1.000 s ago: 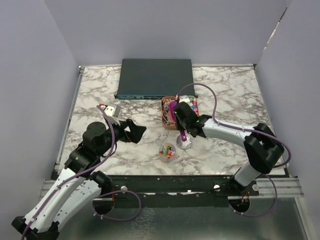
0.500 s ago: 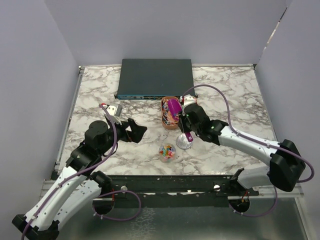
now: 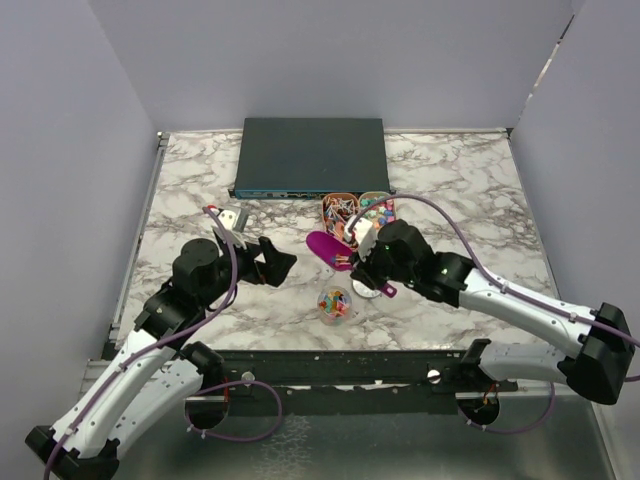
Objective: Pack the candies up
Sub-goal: Adjust the spatula.
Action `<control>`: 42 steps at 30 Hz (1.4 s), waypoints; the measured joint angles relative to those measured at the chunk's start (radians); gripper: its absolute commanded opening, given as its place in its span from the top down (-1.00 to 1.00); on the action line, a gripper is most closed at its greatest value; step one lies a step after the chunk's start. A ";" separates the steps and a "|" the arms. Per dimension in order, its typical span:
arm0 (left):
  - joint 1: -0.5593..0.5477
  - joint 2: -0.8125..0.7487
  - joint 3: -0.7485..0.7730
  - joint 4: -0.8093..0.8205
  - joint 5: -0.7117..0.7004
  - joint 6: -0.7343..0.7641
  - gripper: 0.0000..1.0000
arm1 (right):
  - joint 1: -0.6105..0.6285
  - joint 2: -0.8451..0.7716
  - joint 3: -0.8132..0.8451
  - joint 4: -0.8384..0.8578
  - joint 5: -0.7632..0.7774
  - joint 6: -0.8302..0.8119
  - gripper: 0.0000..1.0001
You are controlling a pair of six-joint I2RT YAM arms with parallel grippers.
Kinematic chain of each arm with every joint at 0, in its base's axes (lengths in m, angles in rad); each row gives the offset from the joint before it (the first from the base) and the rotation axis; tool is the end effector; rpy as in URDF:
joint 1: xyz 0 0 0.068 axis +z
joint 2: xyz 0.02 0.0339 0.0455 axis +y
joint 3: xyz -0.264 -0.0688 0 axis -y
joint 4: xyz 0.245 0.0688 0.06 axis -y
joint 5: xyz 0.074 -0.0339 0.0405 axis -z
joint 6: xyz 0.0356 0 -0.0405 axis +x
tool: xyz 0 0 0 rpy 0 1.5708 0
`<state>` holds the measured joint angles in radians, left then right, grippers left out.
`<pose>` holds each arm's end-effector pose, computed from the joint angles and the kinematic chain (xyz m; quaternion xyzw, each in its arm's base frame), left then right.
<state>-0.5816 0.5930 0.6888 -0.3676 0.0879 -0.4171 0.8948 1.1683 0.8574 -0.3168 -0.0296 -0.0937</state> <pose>0.1192 -0.0821 0.3148 0.0918 0.7907 -0.3200 0.5137 0.1599 0.2011 0.2742 -0.4285 0.7810 0.1893 0.4131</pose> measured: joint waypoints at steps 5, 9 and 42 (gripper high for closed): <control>0.000 0.011 0.000 0.003 0.013 0.000 -0.98 | 0.044 -0.032 0.000 -0.043 -0.061 -0.131 0.99; 0.004 0.030 0.000 0.005 0.023 0.000 -0.98 | 0.060 -0.065 0.008 -0.068 -0.111 -0.227 0.99; -0.003 0.050 0.002 0.067 0.142 -0.012 -0.98 | 0.059 -0.320 0.018 -0.066 -0.281 -0.358 0.99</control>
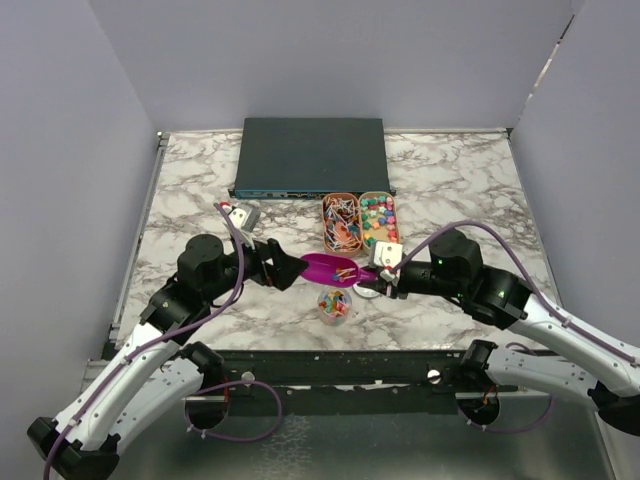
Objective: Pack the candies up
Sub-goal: Adjust the spatula, then place the fake candies in the packing bottle.
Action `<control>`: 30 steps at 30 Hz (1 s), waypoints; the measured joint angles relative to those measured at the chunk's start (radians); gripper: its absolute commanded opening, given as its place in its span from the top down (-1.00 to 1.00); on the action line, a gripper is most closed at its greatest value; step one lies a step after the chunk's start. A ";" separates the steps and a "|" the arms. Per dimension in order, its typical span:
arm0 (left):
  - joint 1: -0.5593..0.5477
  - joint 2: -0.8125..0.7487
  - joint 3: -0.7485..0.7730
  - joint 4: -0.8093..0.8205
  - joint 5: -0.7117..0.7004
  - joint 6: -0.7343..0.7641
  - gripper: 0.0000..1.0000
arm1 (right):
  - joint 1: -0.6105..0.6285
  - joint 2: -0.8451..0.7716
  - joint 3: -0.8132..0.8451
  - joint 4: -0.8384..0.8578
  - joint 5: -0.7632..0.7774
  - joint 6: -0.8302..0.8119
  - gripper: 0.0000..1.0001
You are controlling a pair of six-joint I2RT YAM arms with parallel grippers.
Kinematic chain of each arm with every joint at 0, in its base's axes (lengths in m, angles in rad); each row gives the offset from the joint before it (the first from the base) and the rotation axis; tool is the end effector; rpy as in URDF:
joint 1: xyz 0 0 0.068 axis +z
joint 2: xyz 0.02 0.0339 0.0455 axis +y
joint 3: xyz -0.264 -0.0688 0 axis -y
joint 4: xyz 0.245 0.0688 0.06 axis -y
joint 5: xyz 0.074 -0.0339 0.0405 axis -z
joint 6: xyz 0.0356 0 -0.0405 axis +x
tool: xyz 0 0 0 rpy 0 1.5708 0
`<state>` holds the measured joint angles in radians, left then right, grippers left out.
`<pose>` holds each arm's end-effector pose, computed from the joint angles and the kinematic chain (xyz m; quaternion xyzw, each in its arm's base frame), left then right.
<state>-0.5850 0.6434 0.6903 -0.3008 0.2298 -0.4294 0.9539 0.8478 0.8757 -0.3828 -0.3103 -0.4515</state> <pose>0.1255 -0.0928 0.3160 0.1310 0.7779 -0.3745 0.4873 0.1009 0.1611 0.3408 -0.5915 0.5618 0.2631 0.5151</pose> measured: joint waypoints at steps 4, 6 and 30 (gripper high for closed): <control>0.000 0.000 0.000 -0.001 0.002 0.000 -0.98 | 0.000 0.001 0.000 -0.012 0.001 -0.002 0.99; 0.000 0.000 0.000 -0.009 0.001 0.001 -0.98 | 0.000 0.005 0.005 -0.029 0.002 -0.008 0.99; 0.028 -0.025 0.000 -0.041 -0.090 0.012 -0.98 | 0.003 0.154 0.064 -0.504 0.120 -0.103 0.99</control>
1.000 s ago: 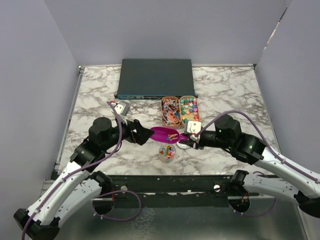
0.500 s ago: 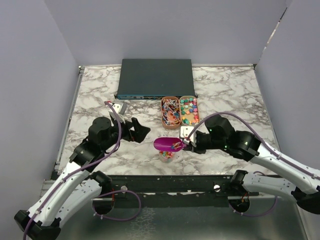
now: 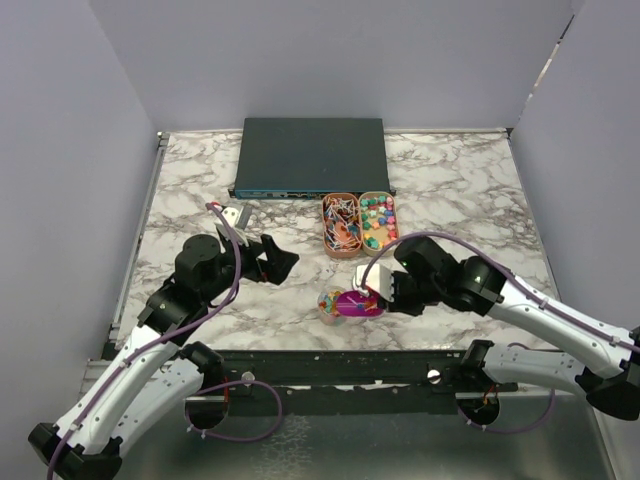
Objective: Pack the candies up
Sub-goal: Place the fake candies in the packing bottle.
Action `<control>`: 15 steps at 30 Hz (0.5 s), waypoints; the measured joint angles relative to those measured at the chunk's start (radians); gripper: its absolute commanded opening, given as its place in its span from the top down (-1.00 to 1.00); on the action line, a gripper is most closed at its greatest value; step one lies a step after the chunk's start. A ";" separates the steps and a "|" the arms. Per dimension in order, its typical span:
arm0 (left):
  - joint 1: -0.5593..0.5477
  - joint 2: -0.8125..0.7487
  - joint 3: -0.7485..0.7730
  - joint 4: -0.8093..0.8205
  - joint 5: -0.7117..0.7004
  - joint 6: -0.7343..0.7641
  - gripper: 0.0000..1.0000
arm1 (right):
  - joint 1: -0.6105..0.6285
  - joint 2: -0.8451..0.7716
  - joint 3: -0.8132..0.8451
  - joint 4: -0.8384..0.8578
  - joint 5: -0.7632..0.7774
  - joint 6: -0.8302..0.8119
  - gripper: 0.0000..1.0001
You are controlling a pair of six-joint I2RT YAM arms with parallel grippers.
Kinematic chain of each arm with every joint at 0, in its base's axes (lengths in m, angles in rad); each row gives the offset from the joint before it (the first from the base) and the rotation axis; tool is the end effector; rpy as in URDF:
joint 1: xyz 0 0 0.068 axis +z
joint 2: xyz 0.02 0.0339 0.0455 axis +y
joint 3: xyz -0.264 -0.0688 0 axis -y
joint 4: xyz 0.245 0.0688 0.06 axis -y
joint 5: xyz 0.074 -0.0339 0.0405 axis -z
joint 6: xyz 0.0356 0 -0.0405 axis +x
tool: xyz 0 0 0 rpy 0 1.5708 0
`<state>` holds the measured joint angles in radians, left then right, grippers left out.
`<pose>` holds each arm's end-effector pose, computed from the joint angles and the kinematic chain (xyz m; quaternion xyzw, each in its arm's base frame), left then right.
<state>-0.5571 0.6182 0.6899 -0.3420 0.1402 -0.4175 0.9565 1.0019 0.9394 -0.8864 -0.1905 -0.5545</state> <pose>0.1249 -0.0836 0.3147 0.0977 0.7891 -0.3320 0.5075 0.1037 0.1588 0.2919 -0.6710 0.6699 0.1495 0.2804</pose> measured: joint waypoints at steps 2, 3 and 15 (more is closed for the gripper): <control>0.001 -0.002 0.000 0.000 0.000 0.000 -0.98 | 0.000 0.008 0.013 -0.021 0.024 -0.003 0.99; 0.002 -0.002 0.000 0.000 0.000 0.000 -0.98 | 0.000 0.014 0.021 -0.031 0.034 -0.005 0.99; 0.012 -0.004 0.000 0.000 0.000 0.003 -0.98 | 0.000 0.113 0.090 -0.080 0.124 -0.023 0.99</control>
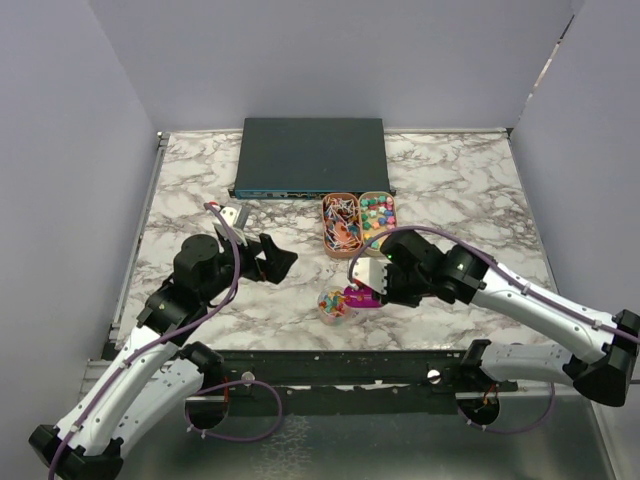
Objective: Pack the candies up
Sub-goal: Place the fake candies in the packing bottle.
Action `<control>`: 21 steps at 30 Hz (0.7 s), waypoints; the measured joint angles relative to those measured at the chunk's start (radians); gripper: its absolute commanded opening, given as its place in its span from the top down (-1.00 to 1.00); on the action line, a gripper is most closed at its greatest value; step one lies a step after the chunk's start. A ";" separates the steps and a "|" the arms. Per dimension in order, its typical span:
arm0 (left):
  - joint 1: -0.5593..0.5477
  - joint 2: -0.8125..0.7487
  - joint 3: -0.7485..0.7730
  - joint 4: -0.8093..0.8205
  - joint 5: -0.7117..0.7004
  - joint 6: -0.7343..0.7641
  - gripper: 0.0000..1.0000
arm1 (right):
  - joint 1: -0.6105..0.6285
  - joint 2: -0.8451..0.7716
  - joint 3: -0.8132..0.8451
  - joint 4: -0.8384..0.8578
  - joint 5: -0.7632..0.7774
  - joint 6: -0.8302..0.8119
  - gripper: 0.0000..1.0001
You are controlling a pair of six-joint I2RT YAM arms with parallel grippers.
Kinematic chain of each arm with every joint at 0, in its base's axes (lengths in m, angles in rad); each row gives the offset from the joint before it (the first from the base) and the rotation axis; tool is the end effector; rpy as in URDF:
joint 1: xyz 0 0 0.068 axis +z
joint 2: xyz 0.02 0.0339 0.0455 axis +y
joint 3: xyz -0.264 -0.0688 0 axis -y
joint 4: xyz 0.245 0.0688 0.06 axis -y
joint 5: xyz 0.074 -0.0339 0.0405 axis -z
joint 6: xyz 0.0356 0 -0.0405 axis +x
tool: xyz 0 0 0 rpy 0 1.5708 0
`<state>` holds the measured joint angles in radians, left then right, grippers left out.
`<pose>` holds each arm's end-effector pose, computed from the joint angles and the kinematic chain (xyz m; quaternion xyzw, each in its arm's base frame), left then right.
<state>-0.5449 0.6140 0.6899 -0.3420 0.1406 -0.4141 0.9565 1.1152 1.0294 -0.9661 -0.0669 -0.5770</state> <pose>0.1252 -0.0817 0.3153 0.0944 0.7882 -0.3289 0.5115 0.1176 0.1709 0.2943 -0.6764 0.6897 0.0801 0.2457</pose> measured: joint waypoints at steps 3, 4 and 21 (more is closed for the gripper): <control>0.002 -0.002 0.000 0.000 0.000 0.000 -0.98 | 0.000 0.025 0.011 -0.013 0.022 -0.005 0.99; 0.002 -0.002 0.000 0.000 0.000 0.001 -0.98 | 0.000 0.031 0.015 -0.017 0.030 -0.008 0.99; 0.008 -0.005 0.000 0.000 0.000 0.008 -0.98 | 0.027 0.067 0.106 -0.077 0.098 -0.036 0.99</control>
<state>-0.5365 0.6094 0.6899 -0.3416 0.1406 -0.4065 0.9836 1.1820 1.1355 -1.0435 0.0311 -0.6128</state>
